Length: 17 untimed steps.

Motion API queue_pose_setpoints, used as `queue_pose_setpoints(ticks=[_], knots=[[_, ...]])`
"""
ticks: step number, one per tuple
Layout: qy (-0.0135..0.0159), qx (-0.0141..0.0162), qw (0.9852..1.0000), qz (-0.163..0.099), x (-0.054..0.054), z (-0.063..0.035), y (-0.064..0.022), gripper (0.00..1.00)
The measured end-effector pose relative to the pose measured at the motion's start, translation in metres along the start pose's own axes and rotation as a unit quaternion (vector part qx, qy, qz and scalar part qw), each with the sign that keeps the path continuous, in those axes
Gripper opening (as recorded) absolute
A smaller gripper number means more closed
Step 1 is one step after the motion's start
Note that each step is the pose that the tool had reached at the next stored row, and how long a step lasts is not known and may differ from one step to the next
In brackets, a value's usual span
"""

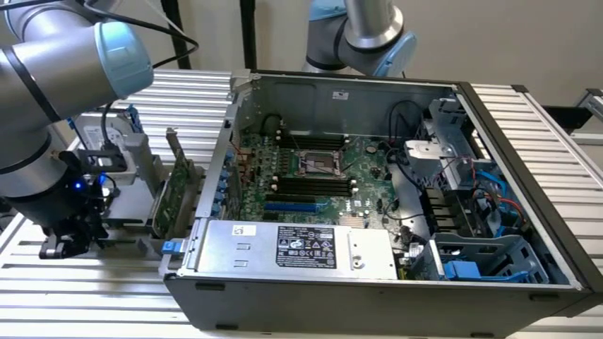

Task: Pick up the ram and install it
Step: 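Pick up the ram and move it above insertion slot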

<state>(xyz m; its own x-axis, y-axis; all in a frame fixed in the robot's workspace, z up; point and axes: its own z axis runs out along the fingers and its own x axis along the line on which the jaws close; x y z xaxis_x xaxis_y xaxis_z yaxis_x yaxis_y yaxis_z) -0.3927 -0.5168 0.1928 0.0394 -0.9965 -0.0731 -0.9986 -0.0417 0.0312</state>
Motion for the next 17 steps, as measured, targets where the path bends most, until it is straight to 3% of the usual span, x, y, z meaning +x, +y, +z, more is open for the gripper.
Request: queue_pose_setpoints(ticks=[17], knots=[[0.0, 0.0, 1.0, 0.0, 0.0, 0.0, 0.0, 0.0]])
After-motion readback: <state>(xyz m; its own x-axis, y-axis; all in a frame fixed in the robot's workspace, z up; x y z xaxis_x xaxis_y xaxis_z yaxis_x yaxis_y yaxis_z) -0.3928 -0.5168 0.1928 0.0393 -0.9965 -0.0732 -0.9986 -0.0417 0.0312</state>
